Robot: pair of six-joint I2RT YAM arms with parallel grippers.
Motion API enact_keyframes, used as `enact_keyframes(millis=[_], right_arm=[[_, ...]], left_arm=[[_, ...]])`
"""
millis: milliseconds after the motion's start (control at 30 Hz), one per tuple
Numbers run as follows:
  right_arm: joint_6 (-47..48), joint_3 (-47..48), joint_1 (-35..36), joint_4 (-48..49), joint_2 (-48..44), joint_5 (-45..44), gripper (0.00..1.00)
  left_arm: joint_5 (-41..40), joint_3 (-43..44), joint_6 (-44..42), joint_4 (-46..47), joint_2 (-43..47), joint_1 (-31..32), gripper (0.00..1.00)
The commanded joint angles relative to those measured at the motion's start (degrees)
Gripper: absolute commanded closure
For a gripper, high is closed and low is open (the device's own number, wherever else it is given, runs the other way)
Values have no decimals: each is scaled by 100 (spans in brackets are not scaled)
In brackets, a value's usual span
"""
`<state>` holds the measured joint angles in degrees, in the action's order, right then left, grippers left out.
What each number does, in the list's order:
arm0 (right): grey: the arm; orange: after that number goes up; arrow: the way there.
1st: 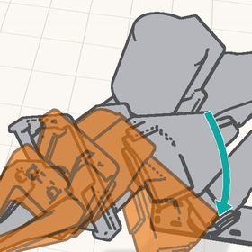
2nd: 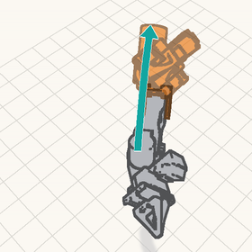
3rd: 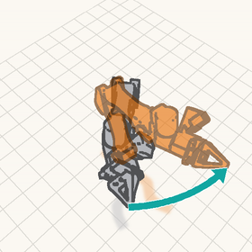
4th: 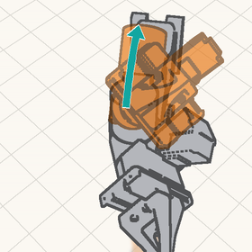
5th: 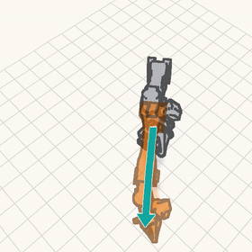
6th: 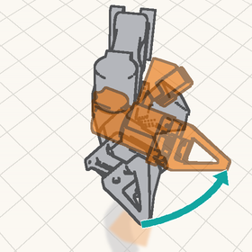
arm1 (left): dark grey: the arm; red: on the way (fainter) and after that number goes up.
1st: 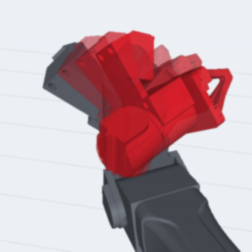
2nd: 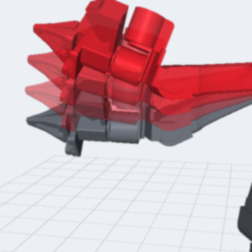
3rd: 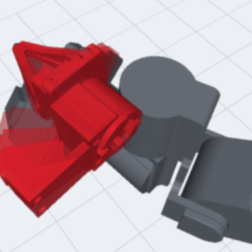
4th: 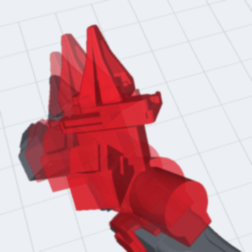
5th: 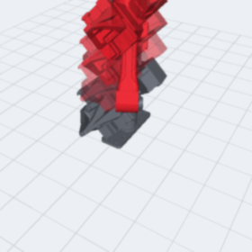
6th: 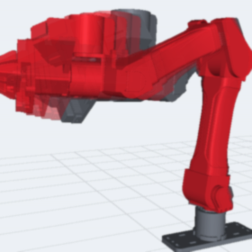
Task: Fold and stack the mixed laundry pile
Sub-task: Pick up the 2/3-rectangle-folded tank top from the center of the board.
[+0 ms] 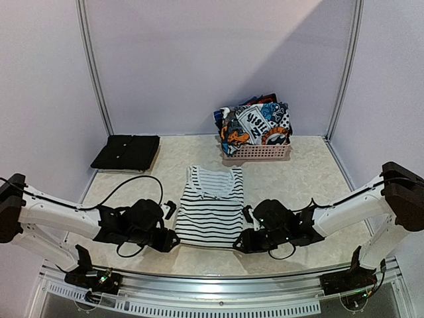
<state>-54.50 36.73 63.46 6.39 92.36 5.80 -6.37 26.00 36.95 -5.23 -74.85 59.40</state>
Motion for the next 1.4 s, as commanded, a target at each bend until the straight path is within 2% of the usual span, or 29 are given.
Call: enact_keyframes(millis=[0,367,500,700,767,1000,1367], right_arm=[[109,26,-47,-477,186,-187,67],[163,81,-61,-455,439,-125,78],[193,103,-54,-455,522,-76,86],[245,133,-58,-465,598,-38,100],[255,133,-57,-447,593,-20,100],[347,198,-47,-717,505,79,100],[479,168,6,-1164,-66,180,100]], left_arm=[[301,-122,13,310,-223,-163,54],[414,-130,115,405,-505,-170,64],[472,-75,149,426,-715,-174,74],[593,-65,207,697,-933,-165,93],[593,-85,229,756,-944,-155,99],[695,-27,271,553,-700,-12,100],[331,291,350,-727,-31,382,100]])
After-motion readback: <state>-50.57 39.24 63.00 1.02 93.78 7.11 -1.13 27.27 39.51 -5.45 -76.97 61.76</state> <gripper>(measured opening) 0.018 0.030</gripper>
